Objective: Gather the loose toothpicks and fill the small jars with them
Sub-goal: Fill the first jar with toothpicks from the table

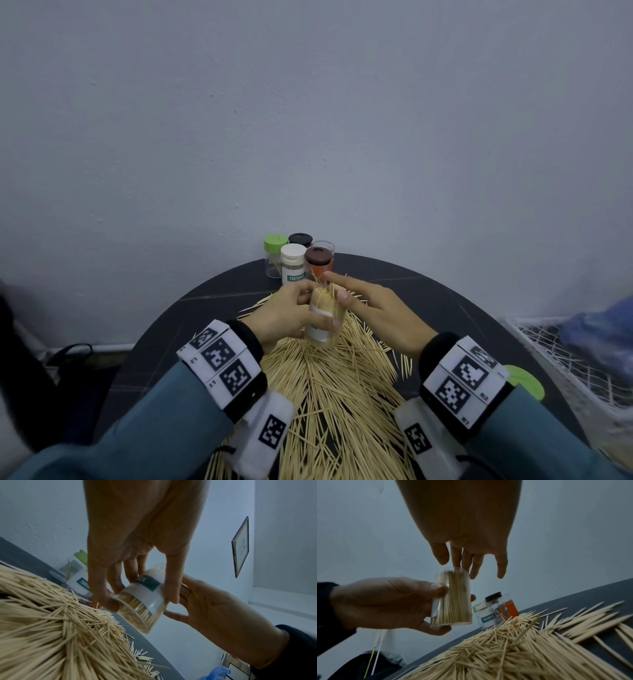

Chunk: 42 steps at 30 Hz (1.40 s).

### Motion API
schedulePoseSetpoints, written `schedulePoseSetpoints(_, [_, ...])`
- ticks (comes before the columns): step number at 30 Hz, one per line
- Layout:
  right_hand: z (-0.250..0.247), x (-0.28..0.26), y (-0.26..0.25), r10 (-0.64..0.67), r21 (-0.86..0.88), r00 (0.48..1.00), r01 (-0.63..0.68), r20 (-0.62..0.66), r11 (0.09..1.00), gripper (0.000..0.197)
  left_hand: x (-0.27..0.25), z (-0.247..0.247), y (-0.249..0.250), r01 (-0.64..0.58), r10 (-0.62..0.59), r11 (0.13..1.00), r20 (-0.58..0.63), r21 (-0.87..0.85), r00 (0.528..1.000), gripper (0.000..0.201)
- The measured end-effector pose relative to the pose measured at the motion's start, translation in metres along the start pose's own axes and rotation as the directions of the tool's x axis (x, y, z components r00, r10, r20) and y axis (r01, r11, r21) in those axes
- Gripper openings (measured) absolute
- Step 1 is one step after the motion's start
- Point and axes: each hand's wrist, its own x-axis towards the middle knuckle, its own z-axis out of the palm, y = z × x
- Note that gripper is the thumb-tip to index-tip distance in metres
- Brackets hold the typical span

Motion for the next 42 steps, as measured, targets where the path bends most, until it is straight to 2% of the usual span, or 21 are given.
schedulePoseSetpoints(3, [0.001,0.0,-0.001,-0.006,-0.046,1.0,0.007,0.01,0.999,0.038,0.0,-0.001,-0.002,-0.001,0.0,1.0,-0.018,-0.002,1.0,0.06])
schedulePoseSetpoints(7, [-0.002,-0.003,-0.005,-0.03,-0.021,0.999,0.03,-0.018,0.999,0.043,0.002,-0.004,-0.004,0.006,-0.007,1.0,-0.045,-0.021,0.999,0.059])
schedulePoseSetpoints(13, [-0.006,-0.005,-0.006,-0.032,-0.101,0.999,0.032,0.001,0.994,0.034,0.003,-0.004,-0.003,-0.001,0.0,1.0,-0.048,-0.01,0.999,0.057])
schedulePoseSetpoints(21, [-0.023,-0.016,0.0,-0.059,-0.143,0.996,0.05,-0.062,0.989,0.032,0.002,0.003,0.005,-0.108,0.11,0.994,-0.067,0.028,0.992,0.049])
schedulePoseSetpoints(24, [-0.041,-0.026,0.007,-0.031,-0.193,0.994,0.011,-0.104,0.981,0.031,0.001,0.013,0.013,-0.149,0.151,0.988,-0.061,0.046,0.987,0.054])
schedulePoseSetpoints(27, [-0.064,-0.042,0.023,0.104,-0.288,0.989,-0.13,-0.103,0.949,0.039,0.002,0.03,0.022,-0.173,0.175,0.983,-0.029,0.052,0.984,0.053])
schedulePoseSetpoints(29, [-0.08,-0.055,0.038,0.273,-0.405,0.961,-0.266,-0.04,0.875,0.047,0.003,0.044,0.03,-0.197,0.197,0.977,0.012,0.076,0.98,0.052])
schedulePoseSetpoints(32, [-0.097,-0.079,0.052,0.522,-0.565,0.851,-0.405,0.054,0.719,0.057,0.006,0.065,0.041,-0.245,0.237,0.963,0.078,0.116,0.968,0.052])
schedulePoseSetpoints(34, [-0.105,-0.092,0.054,0.617,-0.644,0.784,-0.436,0.072,0.628,0.062,0.009,0.079,0.046,-0.262,0.25,0.957,0.106,0.12,0.962,0.051])
schedulePoseSetpoints(38, [-0.115,-0.102,0.063,0.714,-0.696,0.696,-0.476,0.076,0.538,0.067,0.015,0.104,0.052,-0.281,0.259,0.947,0.146,0.157,0.955,0.056])
schedulePoseSetpoints(42, [-0.113,-0.099,0.067,0.719,-0.743,0.691,-0.446,0.068,0.499,0.059,0.018,0.12,0.053,-0.29,0.26,0.936,0.164,0.2,0.952,0.058])
